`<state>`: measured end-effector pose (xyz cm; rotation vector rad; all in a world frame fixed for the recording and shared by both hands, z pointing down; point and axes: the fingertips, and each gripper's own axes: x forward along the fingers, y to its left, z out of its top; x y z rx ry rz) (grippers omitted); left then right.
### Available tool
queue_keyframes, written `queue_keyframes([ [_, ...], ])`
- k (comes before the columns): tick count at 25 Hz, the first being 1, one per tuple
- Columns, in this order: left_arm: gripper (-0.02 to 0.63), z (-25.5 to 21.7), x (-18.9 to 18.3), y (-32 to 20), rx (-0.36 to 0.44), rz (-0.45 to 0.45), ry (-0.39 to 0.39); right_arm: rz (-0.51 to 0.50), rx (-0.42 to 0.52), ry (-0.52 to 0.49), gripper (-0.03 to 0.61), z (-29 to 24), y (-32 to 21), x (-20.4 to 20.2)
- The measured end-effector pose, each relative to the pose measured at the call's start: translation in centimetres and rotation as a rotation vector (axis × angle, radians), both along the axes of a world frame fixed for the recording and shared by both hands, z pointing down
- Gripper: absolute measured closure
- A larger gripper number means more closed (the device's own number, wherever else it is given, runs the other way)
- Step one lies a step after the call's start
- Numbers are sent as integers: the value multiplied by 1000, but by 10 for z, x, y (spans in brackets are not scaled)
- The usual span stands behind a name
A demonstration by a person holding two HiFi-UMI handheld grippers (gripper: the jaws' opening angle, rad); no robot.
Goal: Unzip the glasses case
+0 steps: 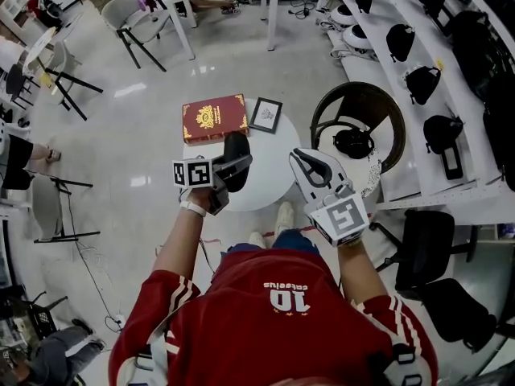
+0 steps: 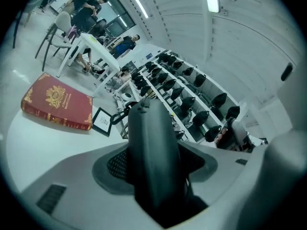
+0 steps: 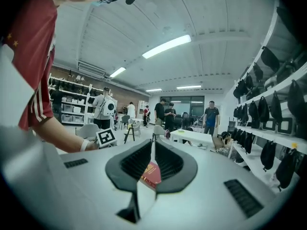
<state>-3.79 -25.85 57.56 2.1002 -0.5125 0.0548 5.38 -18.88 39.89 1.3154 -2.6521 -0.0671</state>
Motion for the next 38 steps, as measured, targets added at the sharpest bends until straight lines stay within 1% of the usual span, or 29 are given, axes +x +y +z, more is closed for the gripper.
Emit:
queue_keyframes([
  [6, 344, 71, 1, -24, -92, -33, -66, 8, -48, 15, 558, 16, -16, 6],
  [11, 344, 113, 3, -41, -147, -50, -95, 22, -78, 7, 558, 32, -32, 16],
  [18, 343, 174, 1, -58, -248, -77, -151, 28, -133, 5, 558, 56, -50, 25],
  [25, 342, 233, 3, -62, -334, -83, -249, 30, -188, 28, 559, 76, -55, 33],
  [28, 341, 246, 3, -64, -344, -81, -285, 31, -213, 36, 558, 85, -55, 39],
  [32, 334, 258, -3, -66, -343, -91, -312, 28, -234, 30, 558, 90, -57, 43],
  [36, 328, 261, -5, -65, -304, -92, -329, 18, -243, 36, 558, 93, -57, 42],
  [38, 324, 260, -5, -65, -277, -94, -350, 10, -243, 40, 558, 92, -57, 41],
])
